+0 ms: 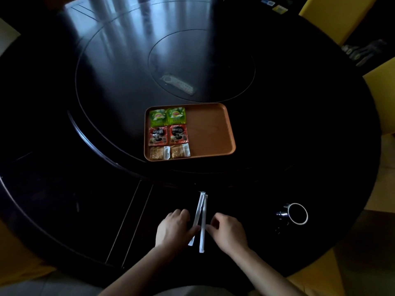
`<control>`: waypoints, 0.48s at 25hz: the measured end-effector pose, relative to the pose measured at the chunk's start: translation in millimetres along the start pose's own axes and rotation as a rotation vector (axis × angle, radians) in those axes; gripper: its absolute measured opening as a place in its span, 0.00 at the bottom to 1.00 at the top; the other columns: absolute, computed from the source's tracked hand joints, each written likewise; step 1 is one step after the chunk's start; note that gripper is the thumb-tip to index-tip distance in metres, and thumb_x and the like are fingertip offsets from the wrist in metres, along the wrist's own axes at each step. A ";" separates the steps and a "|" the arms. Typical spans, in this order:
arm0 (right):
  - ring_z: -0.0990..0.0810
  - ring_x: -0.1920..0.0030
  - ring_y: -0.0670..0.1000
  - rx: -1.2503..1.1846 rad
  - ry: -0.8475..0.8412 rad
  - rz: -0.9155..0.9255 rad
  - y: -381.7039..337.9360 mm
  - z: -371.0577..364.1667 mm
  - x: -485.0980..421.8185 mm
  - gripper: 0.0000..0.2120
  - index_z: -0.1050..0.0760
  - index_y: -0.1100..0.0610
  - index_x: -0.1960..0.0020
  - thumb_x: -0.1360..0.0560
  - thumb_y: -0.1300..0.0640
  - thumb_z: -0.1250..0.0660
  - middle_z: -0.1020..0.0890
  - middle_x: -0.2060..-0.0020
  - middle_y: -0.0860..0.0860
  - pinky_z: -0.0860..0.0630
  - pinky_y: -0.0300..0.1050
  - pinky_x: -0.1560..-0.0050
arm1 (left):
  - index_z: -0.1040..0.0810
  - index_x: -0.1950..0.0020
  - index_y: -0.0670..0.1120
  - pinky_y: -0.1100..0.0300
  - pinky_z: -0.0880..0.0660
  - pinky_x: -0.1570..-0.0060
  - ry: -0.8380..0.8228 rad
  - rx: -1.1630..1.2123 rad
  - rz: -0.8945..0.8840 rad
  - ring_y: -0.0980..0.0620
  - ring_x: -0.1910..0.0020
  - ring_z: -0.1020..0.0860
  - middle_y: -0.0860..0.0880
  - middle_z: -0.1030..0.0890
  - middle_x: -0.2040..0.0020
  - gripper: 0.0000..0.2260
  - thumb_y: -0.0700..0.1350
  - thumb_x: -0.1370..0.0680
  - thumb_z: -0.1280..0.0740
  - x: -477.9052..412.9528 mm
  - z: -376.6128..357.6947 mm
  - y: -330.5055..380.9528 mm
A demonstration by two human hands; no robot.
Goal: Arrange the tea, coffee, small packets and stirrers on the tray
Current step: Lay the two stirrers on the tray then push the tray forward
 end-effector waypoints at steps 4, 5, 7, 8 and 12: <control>0.18 0.55 0.55 0.034 0.002 -0.009 -5.8 -4.2 -3.8 0.16 0.29 0.51 0.58 0.30 0.40 0.30 0.18 0.59 0.49 0.24 0.47 0.58 | 0.27 0.56 0.47 0.48 0.25 0.55 0.043 -0.011 0.023 0.44 0.55 0.23 0.47 0.22 0.56 0.17 0.59 0.31 0.29 -1.9 -2.5 3.3; 0.18 0.55 0.55 0.051 0.003 -0.007 -6.6 -5.4 -4.3 0.16 0.30 0.51 0.58 0.31 0.40 0.29 0.18 0.58 0.49 0.25 0.47 0.58 | 0.27 0.55 0.46 0.47 0.25 0.55 0.052 -0.010 0.026 0.44 0.55 0.23 0.47 0.22 0.56 0.16 0.57 0.31 0.30 0.1 -1.2 5.2; 0.18 0.54 0.56 0.065 0.008 -0.004 -6.1 -7.1 -4.3 0.16 0.30 0.50 0.58 0.31 0.40 0.29 0.18 0.57 0.50 0.26 0.47 0.59 | 0.27 0.56 0.47 0.50 0.25 0.58 0.089 -0.023 0.025 0.45 0.55 0.23 0.48 0.22 0.57 0.12 0.56 0.28 0.33 4.1 2.2 7.9; 0.18 0.53 0.56 0.067 0.012 -0.007 -5.3 -7.4 -3.7 0.16 0.30 0.51 0.57 0.31 0.40 0.30 0.18 0.57 0.50 0.26 0.47 0.59 | 0.28 0.56 0.48 0.52 0.26 0.60 0.111 -0.038 0.023 0.46 0.55 0.22 0.49 0.22 0.57 0.11 0.55 0.26 0.35 6.0 3.8 8.4; 0.17 0.53 0.57 0.056 0.049 -0.074 -4.9 -6.4 -1.6 0.17 0.26 0.51 0.57 0.31 0.39 0.31 0.17 0.57 0.51 0.23 0.46 0.58 | 0.24 0.54 0.45 0.53 0.27 0.60 0.135 -0.069 0.042 0.45 0.55 0.21 0.47 0.20 0.55 0.09 0.50 0.22 0.37 9.6 9.4 9.0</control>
Point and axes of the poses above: each hand's wrist, its own x-axis away from the middle knuckle, its own z-axis out of the back of the hand, y = z × x, the point moved 2 cm from there along -x, towards the middle knuckle
